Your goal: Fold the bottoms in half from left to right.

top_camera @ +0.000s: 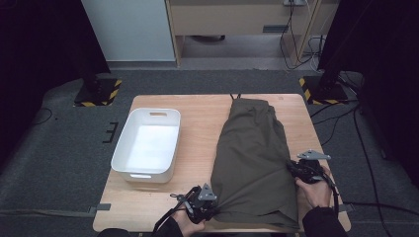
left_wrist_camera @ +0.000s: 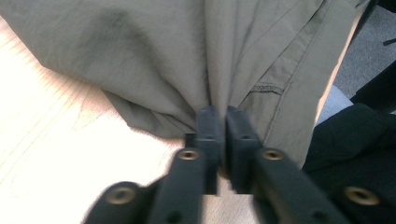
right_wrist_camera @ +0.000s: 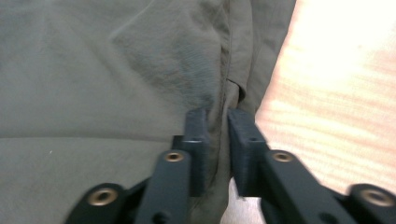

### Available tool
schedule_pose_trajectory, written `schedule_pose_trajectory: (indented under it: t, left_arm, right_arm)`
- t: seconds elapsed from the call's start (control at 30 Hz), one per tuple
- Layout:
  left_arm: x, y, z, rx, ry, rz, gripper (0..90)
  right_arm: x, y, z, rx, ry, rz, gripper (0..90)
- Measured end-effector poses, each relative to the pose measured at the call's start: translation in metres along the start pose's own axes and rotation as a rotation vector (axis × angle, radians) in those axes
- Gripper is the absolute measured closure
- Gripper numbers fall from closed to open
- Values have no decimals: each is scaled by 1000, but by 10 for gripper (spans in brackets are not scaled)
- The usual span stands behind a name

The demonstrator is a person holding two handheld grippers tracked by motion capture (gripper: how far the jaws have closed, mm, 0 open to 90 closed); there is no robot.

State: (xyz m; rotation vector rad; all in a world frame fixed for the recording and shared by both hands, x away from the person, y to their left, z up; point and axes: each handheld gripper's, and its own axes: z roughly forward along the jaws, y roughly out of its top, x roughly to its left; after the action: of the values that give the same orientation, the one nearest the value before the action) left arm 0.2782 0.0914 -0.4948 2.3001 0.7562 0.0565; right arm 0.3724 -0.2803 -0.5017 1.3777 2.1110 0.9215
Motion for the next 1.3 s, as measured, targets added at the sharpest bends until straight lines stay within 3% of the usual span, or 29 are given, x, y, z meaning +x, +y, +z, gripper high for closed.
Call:
schedule_pose_trajectory:
  t: [0.07, 0.13, 0.27, 0.37, 0.63, 0.73, 0.9, 1.07, 1.3]
  left_arm:
    - [2, 3, -7, -58, -12, -21, 674]
    - [6, 6, -13, -112, 7, -32, 572]
    - [17, 15, -21, -207, 52, -65, 463]
    - [29, 21, -18, -249, 81, -87, 407]
    - [59, 29, 13, -230, 190, -85, 338]
    - [64, 29, 22, -209, 206, -79, 326]
    - [66, 22, 34, -151, 221, -59, 308]
    - [64, 20, 40, -115, 231, -31, 300]
    - [62, 16, 44, -85, 232, -19, 303]
  right_arm:
    - [1, 3, -3, -46, -4, -7, 616]
    - [1, 7, -8, -97, -6, -12, 564]
    - [2, 17, -13, -181, -4, -14, 458]
    - [3, 26, -12, -211, -24, -13, 390]
    - [-2, 56, 0, -252, -17, 0, 318]
    - [-5, 67, 9, -255, -23, -2, 320]
    - [-6, 84, 27, -265, -42, -14, 341]
    - [-9, 96, 49, -238, -75, -19, 350]
    - [-17, 98, 79, -180, -90, -6, 421]
